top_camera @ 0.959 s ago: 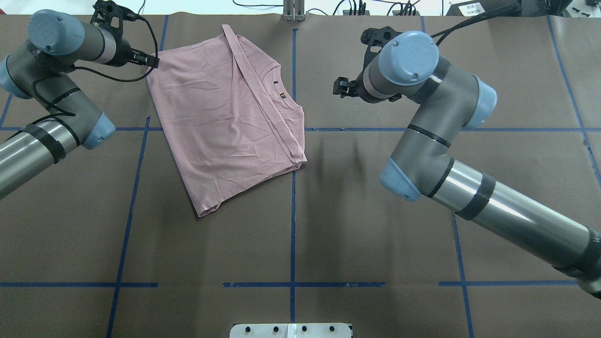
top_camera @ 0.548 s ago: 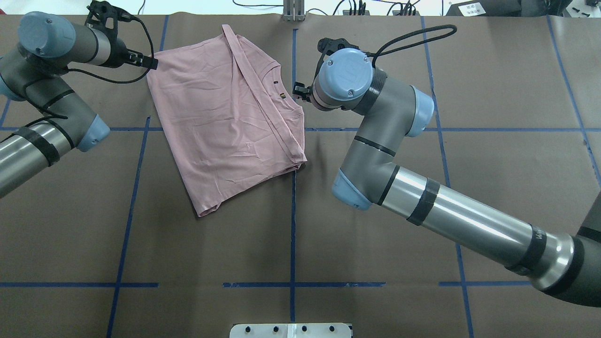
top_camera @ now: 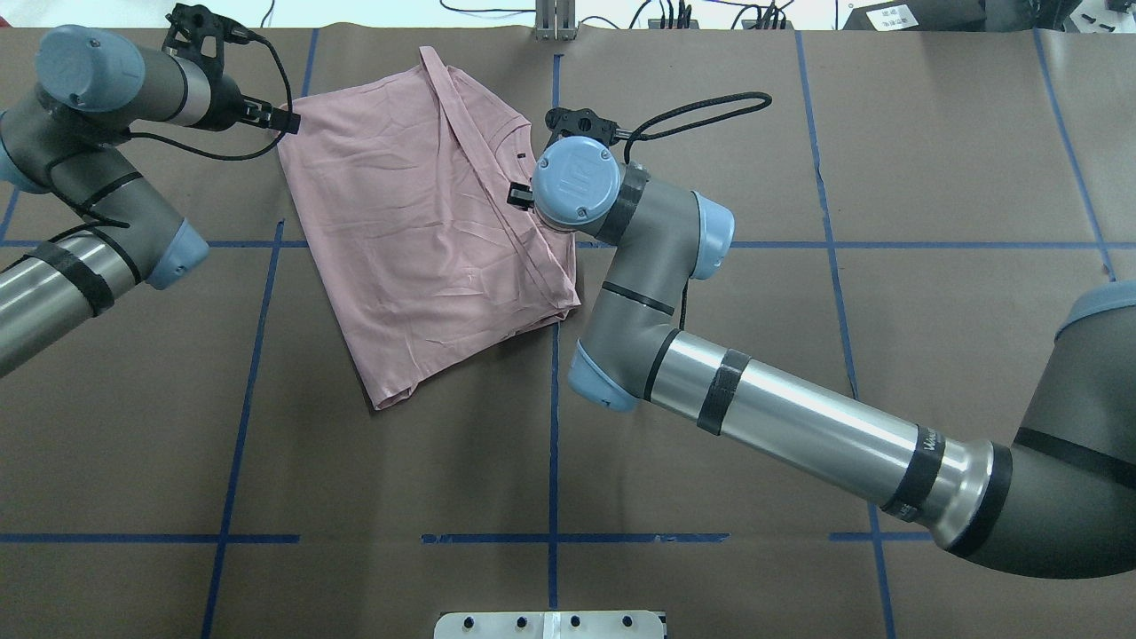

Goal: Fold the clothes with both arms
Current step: 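Reach the right gripper to the shirt's collar corner while the left holds, then drag the collar corner toward the robot with the right gripper while the left releases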

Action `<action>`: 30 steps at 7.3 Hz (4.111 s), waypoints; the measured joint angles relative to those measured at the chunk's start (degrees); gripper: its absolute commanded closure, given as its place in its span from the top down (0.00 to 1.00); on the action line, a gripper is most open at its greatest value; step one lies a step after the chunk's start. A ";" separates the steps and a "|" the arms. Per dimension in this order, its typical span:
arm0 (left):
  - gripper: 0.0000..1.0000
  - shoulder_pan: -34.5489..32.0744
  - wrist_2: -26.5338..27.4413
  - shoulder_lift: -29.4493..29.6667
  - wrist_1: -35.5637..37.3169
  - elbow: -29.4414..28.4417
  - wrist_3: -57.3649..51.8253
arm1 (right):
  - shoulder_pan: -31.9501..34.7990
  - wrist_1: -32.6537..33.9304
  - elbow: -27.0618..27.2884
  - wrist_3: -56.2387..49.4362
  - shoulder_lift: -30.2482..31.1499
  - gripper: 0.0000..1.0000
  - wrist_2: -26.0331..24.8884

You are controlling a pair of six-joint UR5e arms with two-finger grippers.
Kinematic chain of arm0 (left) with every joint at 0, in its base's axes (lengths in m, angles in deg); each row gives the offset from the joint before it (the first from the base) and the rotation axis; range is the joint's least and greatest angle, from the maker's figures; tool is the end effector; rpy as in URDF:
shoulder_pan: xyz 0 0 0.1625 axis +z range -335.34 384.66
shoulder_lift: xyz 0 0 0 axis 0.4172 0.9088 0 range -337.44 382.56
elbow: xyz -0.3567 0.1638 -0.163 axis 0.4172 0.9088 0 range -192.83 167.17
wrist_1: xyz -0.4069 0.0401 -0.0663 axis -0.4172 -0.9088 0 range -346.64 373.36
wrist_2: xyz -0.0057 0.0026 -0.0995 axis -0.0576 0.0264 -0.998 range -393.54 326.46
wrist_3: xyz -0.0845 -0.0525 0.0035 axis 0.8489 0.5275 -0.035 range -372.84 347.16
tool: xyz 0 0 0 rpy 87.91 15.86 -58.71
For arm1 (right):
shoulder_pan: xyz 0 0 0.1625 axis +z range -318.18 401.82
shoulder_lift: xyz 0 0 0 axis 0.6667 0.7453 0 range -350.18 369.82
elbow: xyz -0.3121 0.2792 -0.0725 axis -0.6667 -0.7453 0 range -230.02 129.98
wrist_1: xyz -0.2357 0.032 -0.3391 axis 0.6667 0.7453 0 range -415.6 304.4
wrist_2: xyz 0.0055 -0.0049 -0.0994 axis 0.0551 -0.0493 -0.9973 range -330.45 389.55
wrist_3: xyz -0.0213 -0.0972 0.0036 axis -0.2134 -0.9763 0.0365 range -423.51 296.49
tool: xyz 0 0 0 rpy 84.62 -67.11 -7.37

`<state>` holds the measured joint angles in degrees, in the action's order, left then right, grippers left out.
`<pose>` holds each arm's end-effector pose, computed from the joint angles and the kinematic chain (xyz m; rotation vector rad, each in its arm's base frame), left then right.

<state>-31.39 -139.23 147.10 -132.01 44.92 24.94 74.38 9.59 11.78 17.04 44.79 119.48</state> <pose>0.3403 -0.6958 0.4640 0.6632 0.7883 0.0770 -0.6346 -0.5635 0.2127 0.3263 -0.8464 0.3762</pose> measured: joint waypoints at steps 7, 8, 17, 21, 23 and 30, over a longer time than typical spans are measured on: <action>1.00 0.15 0.05 0.00 -0.06 -0.02 0.10 | -1.31 3.77 -0.20 -5.81 0.00 0.23 -2.25; 1.00 0.15 0.05 0.00 -0.03 -0.05 0.11 | -1.47 3.79 -0.20 -5.83 0.08 0.00 -2.34; 1.00 0.26 0.03 0.12 -0.24 0.05 0.13 | -7.03 11.89 27.19 -5.42 18.23 0.00 -6.25; 1.00 0.50 0.05 0.16 -0.61 0.51 0.27 | -19.08 15.49 47.96 -1.86 37.01 0.99 -16.18; 1.00 0.72 -0.03 -0.10 -0.58 1.63 1.14 | -19.78 15.56 48.76 -1.59 38.29 1.00 -16.95; 1.00 19.50 2.39 -25.48 0.83 41.14 31.22 | -20.28 8.60 56.20 3.94 43.93 1.00 -14.79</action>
<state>-11.89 -136.84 121.62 -131.18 86.06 56.16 54.10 18.19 67.98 20.98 88.72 104.69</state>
